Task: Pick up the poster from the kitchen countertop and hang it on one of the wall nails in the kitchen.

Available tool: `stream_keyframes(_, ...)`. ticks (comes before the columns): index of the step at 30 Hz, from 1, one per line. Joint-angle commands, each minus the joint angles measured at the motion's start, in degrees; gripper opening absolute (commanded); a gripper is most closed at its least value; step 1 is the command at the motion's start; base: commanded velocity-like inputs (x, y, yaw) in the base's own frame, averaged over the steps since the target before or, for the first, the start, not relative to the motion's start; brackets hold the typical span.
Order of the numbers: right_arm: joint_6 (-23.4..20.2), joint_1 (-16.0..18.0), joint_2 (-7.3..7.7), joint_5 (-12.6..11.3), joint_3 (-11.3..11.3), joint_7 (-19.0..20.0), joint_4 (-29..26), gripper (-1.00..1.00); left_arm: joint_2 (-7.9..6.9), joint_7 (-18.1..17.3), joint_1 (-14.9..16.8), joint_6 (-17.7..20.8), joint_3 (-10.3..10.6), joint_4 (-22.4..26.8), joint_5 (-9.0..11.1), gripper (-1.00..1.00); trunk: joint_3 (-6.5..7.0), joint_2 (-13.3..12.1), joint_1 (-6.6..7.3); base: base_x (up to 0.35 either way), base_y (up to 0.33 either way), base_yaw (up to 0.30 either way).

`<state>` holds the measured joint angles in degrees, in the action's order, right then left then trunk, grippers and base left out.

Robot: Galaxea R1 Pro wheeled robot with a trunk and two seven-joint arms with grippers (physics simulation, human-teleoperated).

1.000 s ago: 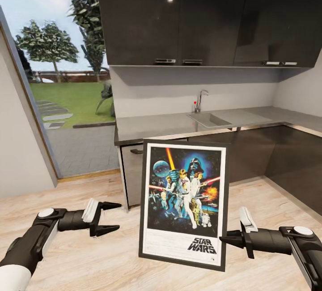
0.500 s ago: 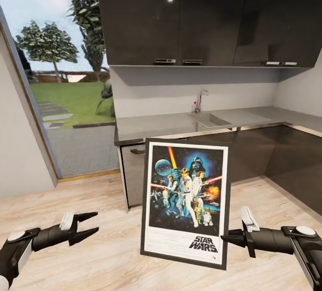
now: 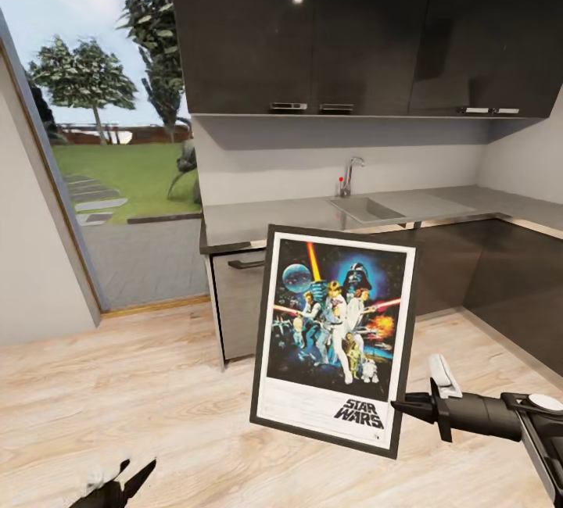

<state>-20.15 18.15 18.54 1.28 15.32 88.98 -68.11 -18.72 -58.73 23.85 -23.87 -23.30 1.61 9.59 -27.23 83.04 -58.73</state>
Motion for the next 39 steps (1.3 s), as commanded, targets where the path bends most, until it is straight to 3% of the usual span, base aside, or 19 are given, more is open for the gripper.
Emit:
stream_keyframes(1,-0.7,0.0,0.0,0.1,0.1,0.3,-0.1,-1.0,-0.02,0.2,-2.1,-0.2,0.4,-0.1,0.7,1.0,-0.06,0.0,0.0,0.0,0.0,0.0)
stream_keyframes(19,-0.8,0.0,0.0,0.2,0.2,0.3,-0.2,-1.0,0.0,0.5,-3.6,0.1,0.4,-0.1,0.8,1.0,-1.2,0.0,0.0,0.0,0.0,0.0)
stream_keyframes(39,-0.7,0.0,-0.07,0.2,0.2,0.1,-0.2,-1.0,0.09,0.6,-3.6,0.2,0.5,-0.1,0.8,1.0,1.68,-8.0,4.39,0.0,0.0,0.0)
